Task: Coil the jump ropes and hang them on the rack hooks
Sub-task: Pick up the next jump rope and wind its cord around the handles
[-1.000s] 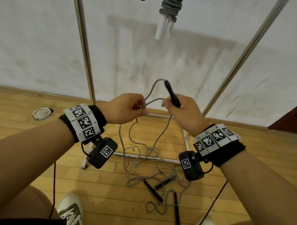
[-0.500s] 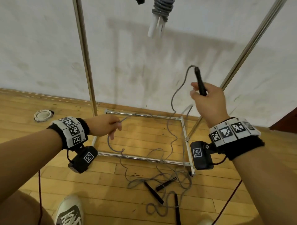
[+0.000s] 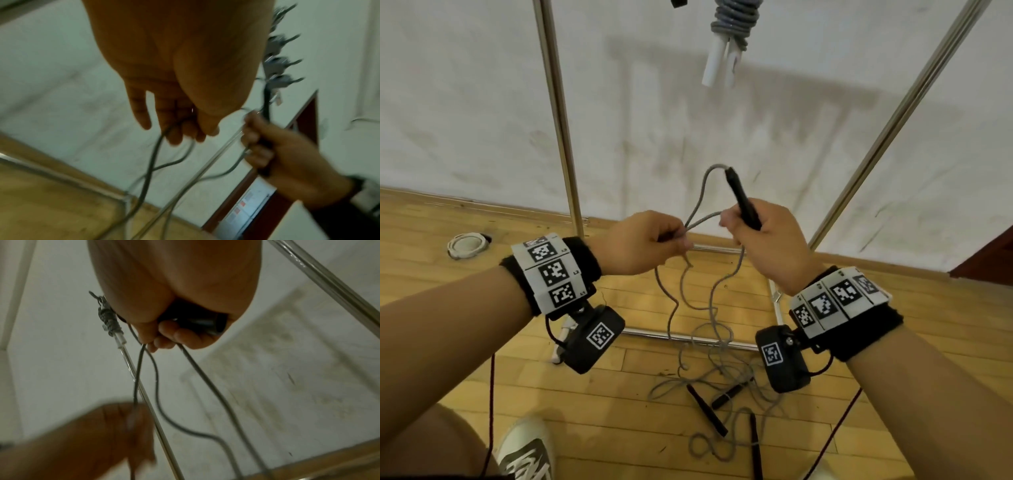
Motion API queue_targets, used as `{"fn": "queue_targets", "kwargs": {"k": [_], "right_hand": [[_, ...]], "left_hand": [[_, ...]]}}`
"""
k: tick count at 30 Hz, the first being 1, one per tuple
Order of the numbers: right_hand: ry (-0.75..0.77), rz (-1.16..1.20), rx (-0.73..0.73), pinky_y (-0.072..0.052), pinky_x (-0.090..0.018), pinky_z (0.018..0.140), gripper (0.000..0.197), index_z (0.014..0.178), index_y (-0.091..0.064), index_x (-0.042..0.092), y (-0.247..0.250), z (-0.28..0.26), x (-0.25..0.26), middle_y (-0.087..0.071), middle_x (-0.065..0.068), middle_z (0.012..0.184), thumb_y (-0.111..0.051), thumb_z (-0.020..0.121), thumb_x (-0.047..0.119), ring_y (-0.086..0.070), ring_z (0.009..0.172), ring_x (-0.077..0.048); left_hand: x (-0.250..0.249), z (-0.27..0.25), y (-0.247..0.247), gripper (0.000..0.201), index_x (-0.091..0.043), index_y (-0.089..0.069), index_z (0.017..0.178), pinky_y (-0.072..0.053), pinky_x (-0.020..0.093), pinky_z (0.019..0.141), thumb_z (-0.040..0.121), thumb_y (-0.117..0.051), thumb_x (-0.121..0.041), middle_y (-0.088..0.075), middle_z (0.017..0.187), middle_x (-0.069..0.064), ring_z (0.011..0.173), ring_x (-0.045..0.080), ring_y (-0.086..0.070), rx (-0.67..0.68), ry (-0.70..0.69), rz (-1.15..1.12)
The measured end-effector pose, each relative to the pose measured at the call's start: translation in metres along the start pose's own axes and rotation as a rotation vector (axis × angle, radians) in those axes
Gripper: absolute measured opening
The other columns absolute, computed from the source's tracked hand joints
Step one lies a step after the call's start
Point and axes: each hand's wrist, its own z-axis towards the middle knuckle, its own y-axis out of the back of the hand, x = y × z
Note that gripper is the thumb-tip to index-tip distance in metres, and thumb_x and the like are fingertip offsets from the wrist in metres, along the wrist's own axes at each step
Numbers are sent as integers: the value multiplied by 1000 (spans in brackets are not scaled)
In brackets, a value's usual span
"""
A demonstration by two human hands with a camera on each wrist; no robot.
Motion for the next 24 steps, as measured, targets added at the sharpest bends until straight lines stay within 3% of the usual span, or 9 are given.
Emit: {"fn": "queue_targets", "kwargs": {"k": [3,7,11,15,18,20,21,22,24], "right_hand": [[16,87,-127,-46,-25,55,15,81,-68,23,10,11,5,-64,3,66,-62,93,30,-53,55,-4],[21,135,-267,-40,-14,49,12,85,-69,26,26,24,10,-61,16,59,-62,93,32,-50,51,2],[-7,188,-417,-42,-26,54,18,84,-68,25,47,37,7,-62,12,60,-61,90,41,-52,54,-5],[-35,61,-452,-46,-24,64,8,85,-69,31,54,38,-10,-66,12,74,-62,90,32,-58,64,-4],[-70,-135,-353,-54,-32,76,26,104,-69,37,48,30,-22,-64,4,107,-63,86,19,-64,84,-13],[-66,-156,-230,-51,-17,77,31,104,-68,40,37,21,-23,-62,12,104,-65,83,17,-62,85,-8],[-42,-177,-142,-43,-4,73,31,101,-66,42,29,16,-21,-60,17,101,-66,83,17,-60,84,-3],[-18,-196,-40,-37,0,71,31,101,-65,43,21,10,-20,-58,20,102,-68,83,18,-57,86,1],[11,-211,152,-36,-3,73,30,111,-65,37,6,1,-17,-60,17,109,-69,85,23,-55,93,2]], "left_hand": [[27,-8,-11,23,-24,-64,87,-53,32,77,102,-50,-35,-70,85,-7,81,12,-66,223,91,78],[61,-18,-27,24,-27,-66,95,-44,19,81,104,-46,-37,-70,94,-19,89,-9,-60,403,190,109],[86,-26,-32,31,-22,-69,94,-45,29,90,106,-42,-35,-68,102,-12,95,8,-60,467,256,189],[84,-23,-30,31,-11,-66,93,-49,28,91,106,-44,-28,-76,95,-2,95,5,-69,412,258,-29],[63,-14,-25,29,-13,-63,92,-52,35,98,106,-44,-29,-77,95,-4,98,5,-70,307,199,-109],[44,-9,-21,30,-9,-61,93,-52,38,98,106,-42,-28,-76,94,-2,98,9,-71,257,134,-195],[33,-6,-19,31,-7,-59,91,-54,39,94,107,-40,-27,-75,87,2,94,15,-73,242,106,-266],[23,-4,-17,32,-7,-56,88,-57,40,87,107,-39,-27,-72,77,3,84,19,-74,226,85,-317],[5,0,-13,34,-10,-56,85,-59,40,68,106,-39,-31,-61,61,-3,60,18,-67,172,69,-306]]}}
